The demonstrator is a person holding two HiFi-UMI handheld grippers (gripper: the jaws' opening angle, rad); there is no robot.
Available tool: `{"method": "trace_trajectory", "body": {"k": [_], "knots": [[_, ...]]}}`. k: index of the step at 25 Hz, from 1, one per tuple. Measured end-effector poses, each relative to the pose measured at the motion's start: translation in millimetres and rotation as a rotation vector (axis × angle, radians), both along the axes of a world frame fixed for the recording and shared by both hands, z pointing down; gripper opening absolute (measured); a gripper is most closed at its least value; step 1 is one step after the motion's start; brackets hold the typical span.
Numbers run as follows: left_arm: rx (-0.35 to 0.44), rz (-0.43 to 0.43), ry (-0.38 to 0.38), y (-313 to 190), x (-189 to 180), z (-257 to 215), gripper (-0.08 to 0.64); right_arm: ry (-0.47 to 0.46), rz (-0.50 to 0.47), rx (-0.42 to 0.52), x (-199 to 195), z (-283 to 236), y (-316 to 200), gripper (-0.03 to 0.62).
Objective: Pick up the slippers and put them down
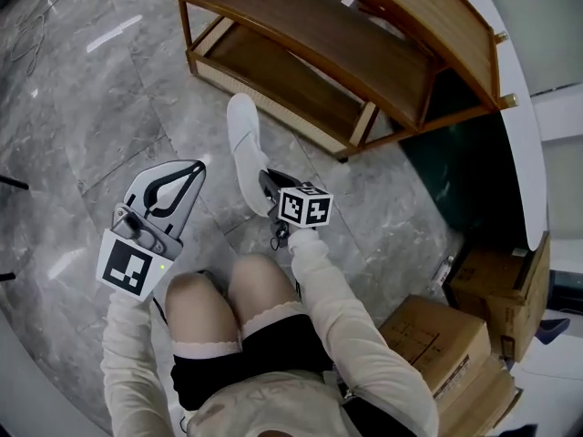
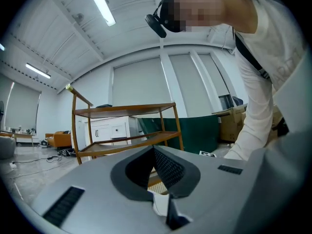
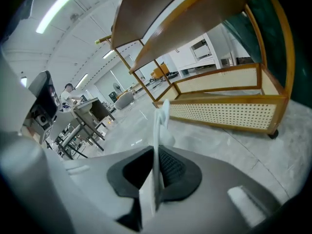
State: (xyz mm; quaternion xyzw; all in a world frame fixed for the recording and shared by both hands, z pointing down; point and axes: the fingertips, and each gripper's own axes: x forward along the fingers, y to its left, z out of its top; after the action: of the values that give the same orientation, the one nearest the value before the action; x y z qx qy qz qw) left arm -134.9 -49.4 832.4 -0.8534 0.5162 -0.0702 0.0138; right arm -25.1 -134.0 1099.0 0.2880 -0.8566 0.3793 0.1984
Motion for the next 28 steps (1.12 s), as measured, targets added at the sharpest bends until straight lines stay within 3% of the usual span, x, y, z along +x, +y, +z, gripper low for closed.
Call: {"method": "trace_trajectory", "body": {"k": [8,16,23,28], "knots": [[0.008,-0.025,-0.017,11,-4,52,0.003,0.041,0.032,-0.061,12,81,-3,0.043],[-0.008,-0.034,-0.03,22,-1,69,0.003,0.15,0.091,-0.158,29,141,0,0.043],[-0.031,-0.042,-0.062,29,-4,80,0.003,0.277,0.074,-0.14,46,177,10,0.062],[-0.031,-0.039,-0.077,30,0,81,0.003,0.315,0.084,-0.101,53,183,12,0.08]]}}
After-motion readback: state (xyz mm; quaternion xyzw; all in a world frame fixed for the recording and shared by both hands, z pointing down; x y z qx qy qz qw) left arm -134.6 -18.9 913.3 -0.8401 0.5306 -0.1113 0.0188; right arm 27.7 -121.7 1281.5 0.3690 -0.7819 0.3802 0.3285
